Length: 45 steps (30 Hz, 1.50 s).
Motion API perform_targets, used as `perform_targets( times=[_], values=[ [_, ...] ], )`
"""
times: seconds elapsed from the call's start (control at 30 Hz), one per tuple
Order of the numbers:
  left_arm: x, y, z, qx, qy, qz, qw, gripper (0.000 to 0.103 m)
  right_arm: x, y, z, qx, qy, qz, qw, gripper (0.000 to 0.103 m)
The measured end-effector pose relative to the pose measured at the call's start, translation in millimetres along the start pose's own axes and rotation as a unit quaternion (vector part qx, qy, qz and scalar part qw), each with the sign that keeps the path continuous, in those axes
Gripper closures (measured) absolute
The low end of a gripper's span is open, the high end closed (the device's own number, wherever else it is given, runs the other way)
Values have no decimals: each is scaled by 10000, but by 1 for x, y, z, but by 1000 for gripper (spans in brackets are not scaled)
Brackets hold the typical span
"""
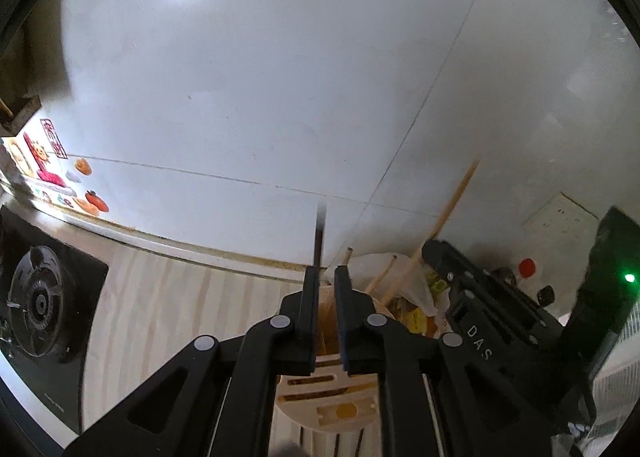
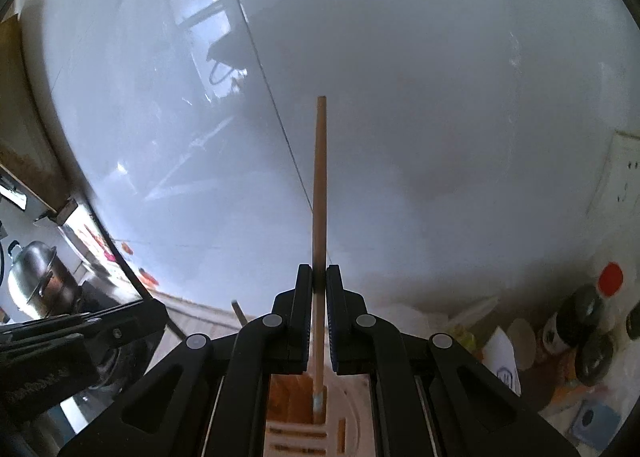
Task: Organize utensils
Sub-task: 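Open both tools to drop the chopsticks into the holder, then grasp a dark chopstick with the left tool while the right grasps a light one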
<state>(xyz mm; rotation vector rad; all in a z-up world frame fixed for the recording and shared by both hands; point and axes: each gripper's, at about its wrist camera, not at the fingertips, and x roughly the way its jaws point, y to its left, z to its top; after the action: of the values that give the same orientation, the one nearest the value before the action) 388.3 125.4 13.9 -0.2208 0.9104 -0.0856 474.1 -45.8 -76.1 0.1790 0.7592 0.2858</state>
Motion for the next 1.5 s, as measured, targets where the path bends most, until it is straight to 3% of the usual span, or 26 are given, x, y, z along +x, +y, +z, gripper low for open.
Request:
perform_targets(
  times=[0.07,0.1,0.13,0.27,0.33,0.37,0.47,0.63,0.8,1.0,1.17,1.3,1.37,1.43,1.5],
  values=[
    [-15,-4,-2,34,-159,144,9998,77,-6,-6,-1,58,128,3,9999,90],
    [-21,-4,-4,28,-229,181,9996,51,-10,-7,-1,55,150,13,9999,79],
    [-28,-3,-5,-2,-326,201,9993,32,-17,-8,-1,65,124,24,9999,66],
    [-54,6,-20,-89,-657,420,9969,22,-49,-24,-11,144,34,-167,9998,62],
    [-61,10,-30,-88,-708,558,9959,2,-65,-35,-23,277,82,-346,9990,54],
    [-63,12,-38,-63,-764,639,9950,0,-72,-41,-29,324,87,-397,9987,53],
    [-63,17,-62,28,-789,990,9920,0,-90,-49,-51,438,113,-645,9969,47],
    [-39,24,-104,171,-355,1286,9909,0,-115,-60,-98,601,132,-869,9943,22],
    [-19,22,-148,264,-113,1555,9874,0,-123,-83,-138,654,423,-1177,9900,21],
    [28,20,-201,355,754,1460,9858,0,-108,-109,-192,779,1182,-1471,9789,22],
    [71,19,-249,503,1541,1355,9774,4,-87,-130,-239,927,1944,-1425,9661,33],
    [105,15,-277,612,2132,1210,9676,30,-74,-143,-273,1081,2400,-1336,9554,62],
    [119,13,-287,683,2327,1135,9635,37,-68,-149,-286,1221,2584,-1297,9495,66],
    [131,10,-294,767,2466,1117,9596,56,-62,-153,-297,1288,2716,-1251,9455,66],
    [141,9,-304,790,2588,1056,9569,65,-54,-153,-303,1297,2846,-1228,9419,66]
  ],
)
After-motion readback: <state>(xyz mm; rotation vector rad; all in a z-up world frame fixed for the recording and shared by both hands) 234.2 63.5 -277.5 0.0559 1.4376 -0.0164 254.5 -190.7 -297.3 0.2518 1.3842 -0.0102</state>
